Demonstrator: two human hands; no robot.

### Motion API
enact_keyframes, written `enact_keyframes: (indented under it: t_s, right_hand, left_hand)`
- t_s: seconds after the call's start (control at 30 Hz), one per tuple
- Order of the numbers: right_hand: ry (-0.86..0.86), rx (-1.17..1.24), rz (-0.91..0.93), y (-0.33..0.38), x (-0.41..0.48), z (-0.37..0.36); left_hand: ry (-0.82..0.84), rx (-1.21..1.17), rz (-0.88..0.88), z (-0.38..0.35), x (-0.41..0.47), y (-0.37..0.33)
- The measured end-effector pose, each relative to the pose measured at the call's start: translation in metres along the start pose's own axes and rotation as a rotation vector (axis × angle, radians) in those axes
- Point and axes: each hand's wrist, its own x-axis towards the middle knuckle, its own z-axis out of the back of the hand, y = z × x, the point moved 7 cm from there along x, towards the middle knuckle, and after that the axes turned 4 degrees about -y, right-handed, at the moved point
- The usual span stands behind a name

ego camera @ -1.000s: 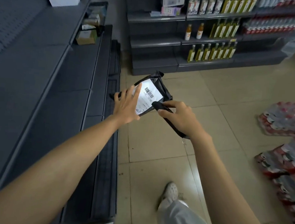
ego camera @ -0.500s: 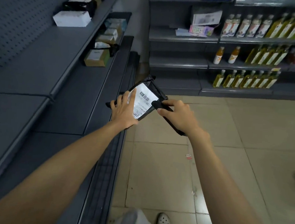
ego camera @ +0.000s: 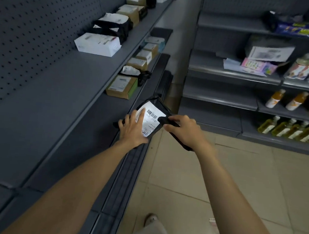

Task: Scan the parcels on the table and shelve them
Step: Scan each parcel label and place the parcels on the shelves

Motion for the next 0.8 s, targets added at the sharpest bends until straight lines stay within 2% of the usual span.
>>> enact_keyframes:
  t_s: [0.27,0.53,0.8]
  right_hand:
    - [0.224,-0.049,0.145,0.014,0.139,-0.043]
    - [0.563,-0.167,0.388,0.029,0.277,-0.111]
    - [0.850,-0.197,0.678,0.071,0.321,-0.159]
  left_hand:
    - [0.005,-0.025,0.236,-0.040,0.073,0.034]
    - [0.038,-0.004,0.716,-0.076,0.096,0.079]
    - [-0.044,-0.157,1.178,-0.090,0.091,0.089]
